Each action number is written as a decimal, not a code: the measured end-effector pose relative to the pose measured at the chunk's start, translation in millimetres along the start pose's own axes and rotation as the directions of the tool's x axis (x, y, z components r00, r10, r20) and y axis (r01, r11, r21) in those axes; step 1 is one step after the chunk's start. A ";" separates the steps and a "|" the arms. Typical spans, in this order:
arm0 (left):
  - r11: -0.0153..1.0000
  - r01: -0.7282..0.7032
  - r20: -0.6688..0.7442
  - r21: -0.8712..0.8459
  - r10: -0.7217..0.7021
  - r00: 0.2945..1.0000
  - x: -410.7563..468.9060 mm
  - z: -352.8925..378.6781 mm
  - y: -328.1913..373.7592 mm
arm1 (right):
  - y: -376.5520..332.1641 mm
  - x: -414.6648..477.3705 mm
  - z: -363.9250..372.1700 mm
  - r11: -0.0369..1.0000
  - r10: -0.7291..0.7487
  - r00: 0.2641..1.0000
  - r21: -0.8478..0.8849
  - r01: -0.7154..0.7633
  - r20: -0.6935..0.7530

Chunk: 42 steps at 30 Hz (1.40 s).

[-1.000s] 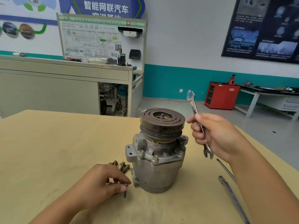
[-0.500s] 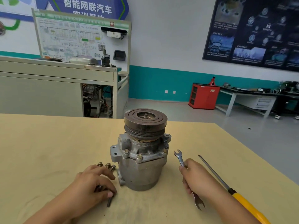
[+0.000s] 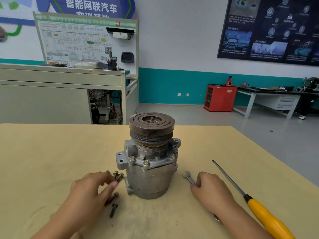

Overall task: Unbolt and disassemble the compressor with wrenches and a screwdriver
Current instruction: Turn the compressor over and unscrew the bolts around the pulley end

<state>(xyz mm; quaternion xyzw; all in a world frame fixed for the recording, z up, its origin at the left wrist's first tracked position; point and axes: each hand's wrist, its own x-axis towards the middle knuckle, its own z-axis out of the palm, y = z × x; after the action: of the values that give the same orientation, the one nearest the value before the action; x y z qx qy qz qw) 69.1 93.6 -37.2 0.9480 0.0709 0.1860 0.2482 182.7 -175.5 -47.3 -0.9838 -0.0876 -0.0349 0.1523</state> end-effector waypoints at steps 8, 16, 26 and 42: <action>0.958 0.097 -0.191 -0.271 -0.152 0.970 -2.1 8.9 5.6 | 19.1 8.6 -16.9 0.989 -0.074 0.997 0.127 0.077 -0.024; 0.899 0.058 -0.139 -0.434 -0.130 0.982 2.5 10.7 15.0 | 56.9 6.2 -66.1 0.981 0.157 0.933 0.058 -0.186 0.323; 0.902 -0.055 -0.094 -0.427 0.016 0.995 20.0 20.4 17.0 | 51.6 13.4 -51.4 0.995 0.081 0.945 -0.079 -0.059 0.318; 0.940 -0.018 -0.283 -0.341 -0.084 0.955 5.1 34.5 29.7 | 26.1 -8.3 -73.6 0.677 -0.295 0.947 0.728 0.112 0.129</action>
<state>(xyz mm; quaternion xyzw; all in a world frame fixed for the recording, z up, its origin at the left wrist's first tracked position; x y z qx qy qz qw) 88.5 53.7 -48.6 0.8514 0.0899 0.3296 0.3980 176.1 -223.8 14.2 -0.8287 -0.2215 0.1019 0.5038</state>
